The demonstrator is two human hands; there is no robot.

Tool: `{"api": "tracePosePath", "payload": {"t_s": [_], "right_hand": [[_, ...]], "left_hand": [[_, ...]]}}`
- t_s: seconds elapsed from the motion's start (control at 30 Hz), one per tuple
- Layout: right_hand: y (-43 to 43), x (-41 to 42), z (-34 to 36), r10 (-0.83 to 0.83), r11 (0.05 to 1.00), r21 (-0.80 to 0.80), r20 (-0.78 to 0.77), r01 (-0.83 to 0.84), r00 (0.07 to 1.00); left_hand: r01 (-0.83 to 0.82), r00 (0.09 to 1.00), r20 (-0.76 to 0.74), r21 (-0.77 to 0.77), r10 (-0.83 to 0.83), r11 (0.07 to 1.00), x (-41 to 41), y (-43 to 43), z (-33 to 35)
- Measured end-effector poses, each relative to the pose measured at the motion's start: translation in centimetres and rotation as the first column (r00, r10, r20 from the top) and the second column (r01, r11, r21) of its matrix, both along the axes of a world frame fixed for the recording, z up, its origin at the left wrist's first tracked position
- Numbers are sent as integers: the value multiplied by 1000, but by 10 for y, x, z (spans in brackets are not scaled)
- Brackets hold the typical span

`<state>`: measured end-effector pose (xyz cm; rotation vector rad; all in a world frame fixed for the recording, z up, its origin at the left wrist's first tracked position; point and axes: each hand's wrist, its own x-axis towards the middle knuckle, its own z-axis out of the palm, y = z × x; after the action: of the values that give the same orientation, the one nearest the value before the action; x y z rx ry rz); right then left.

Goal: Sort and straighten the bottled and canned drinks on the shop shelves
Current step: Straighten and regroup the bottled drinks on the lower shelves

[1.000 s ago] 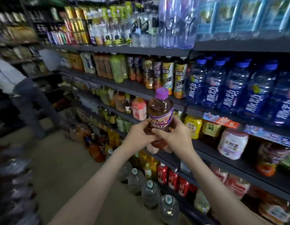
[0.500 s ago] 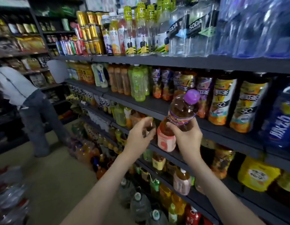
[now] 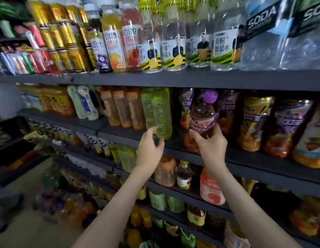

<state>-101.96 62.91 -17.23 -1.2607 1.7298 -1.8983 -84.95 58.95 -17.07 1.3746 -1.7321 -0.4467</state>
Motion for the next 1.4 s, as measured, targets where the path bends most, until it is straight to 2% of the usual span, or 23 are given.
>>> {"api": "tracePosePath", "payload": {"t_s": [0.13, 0.23, 0.4, 0.57, 0.73, 0.83, 0.9, 1.0, 1.13, 1.27, 1.4], "right_hand": [[-36, 11, 14, -109, 976, 173, -129, 130, 986], [-56, 22, 20, -142, 947, 266, -162, 182, 977], [-79, 40, 15, -202, 923, 285, -212, 258, 956], [-90, 58, 19, -277, 870, 311, -334, 383, 901], [-78, 58, 14, -215, 904, 312, -259, 292, 942], [-54, 57, 4, -213, 925, 246, -291, 288, 933], [-31, 54, -1, -224, 938, 190, -309, 291, 924], [11, 42, -4, -216, 941, 180, -337, 288, 916], [76, 3, -10, -267, 915, 187, -383, 357, 885], [143, -46, -8, -281, 883, 226, -449, 412, 848], [212, -105, 7, -328, 852, 215, -494, 478, 805]], "left_hand": [[77, 994, 78, -30, -74, 997, 16, -40, 2], [128, 985, 117, -24, -125, 991, 21, -65, 2], [157, 975, 149, 69, -165, 985, 16, -86, 0], [201, 972, 116, 54, -206, 978, 16, -97, -4], [170, 985, 0, -28, -170, 985, 10, -80, -7], [219, 975, 5, -208, -223, 953, 0, -56, -11], [317, 947, 19, -236, -322, 919, -10, -35, -15], [468, 883, 51, -180, -467, 865, -30, -4, -23], [572, 818, 108, -56, -564, 818, -72, 39, -30], [586, 784, 217, 51, -582, 809, -124, 90, -18], [613, 757, 262, 32, -599, 789, -181, 145, -1]]}}
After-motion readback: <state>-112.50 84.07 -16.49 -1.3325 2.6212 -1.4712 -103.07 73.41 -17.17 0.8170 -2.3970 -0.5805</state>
